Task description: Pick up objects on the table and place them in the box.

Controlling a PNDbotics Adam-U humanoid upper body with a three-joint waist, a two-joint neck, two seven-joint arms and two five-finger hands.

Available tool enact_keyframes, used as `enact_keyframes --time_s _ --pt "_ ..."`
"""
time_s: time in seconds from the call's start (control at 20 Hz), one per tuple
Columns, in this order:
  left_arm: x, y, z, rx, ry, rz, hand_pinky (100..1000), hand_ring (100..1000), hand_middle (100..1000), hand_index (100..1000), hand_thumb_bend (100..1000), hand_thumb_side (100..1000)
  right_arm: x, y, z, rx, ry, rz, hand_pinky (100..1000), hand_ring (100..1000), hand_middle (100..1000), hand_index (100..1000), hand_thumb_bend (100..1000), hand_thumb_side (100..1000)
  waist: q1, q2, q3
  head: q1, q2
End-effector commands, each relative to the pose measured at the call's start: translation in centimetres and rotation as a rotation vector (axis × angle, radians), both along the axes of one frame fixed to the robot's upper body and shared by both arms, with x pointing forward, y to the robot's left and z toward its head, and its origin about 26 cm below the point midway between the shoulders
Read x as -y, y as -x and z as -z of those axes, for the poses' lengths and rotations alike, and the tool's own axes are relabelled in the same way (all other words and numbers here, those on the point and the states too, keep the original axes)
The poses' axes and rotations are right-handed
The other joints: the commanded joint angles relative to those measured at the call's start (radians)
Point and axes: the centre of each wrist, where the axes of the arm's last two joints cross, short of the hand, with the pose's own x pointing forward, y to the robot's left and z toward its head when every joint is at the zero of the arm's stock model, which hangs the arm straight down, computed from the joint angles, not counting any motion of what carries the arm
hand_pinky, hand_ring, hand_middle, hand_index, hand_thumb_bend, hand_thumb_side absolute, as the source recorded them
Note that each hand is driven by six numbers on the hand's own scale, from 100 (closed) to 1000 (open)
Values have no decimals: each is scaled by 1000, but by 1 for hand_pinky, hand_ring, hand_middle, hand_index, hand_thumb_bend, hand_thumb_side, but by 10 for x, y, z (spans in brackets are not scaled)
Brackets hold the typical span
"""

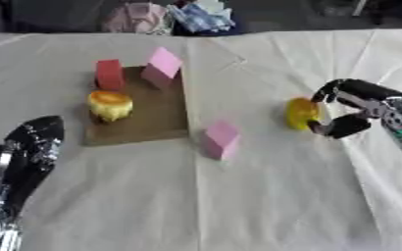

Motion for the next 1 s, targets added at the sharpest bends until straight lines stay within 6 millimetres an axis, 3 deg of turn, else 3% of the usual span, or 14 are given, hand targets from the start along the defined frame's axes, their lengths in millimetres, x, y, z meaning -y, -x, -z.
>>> enact_keyframes --time_s 0.05,0.4,0.8,1.0 --pt "-4 1 -8 28 -11 -3 756 771 712 768 216 568 1 -4 -6 85 18 32 883 745 691 717 209 257 9 -14 2 -1 -8" --pt "-3 1 -8 27 -10 -1 756 772 712 768 213 569 -3 -11 4 176 33 64 852 690 609 628 146 100 7 -13 5 -3 -7" --pt "-3 0 -8 29 -9 0 756 772 711 768 211 569 -8 -13 0 321 11 79 805 610 510 469 100 100 9 -14 6 -4 -7" --pt "-3 0 -8 29 -10 2 756 773 711 768 210 569 -20 -14 -21 416 -32 43 796 602 498 453 100 100 8 -16 6 -5 -6"
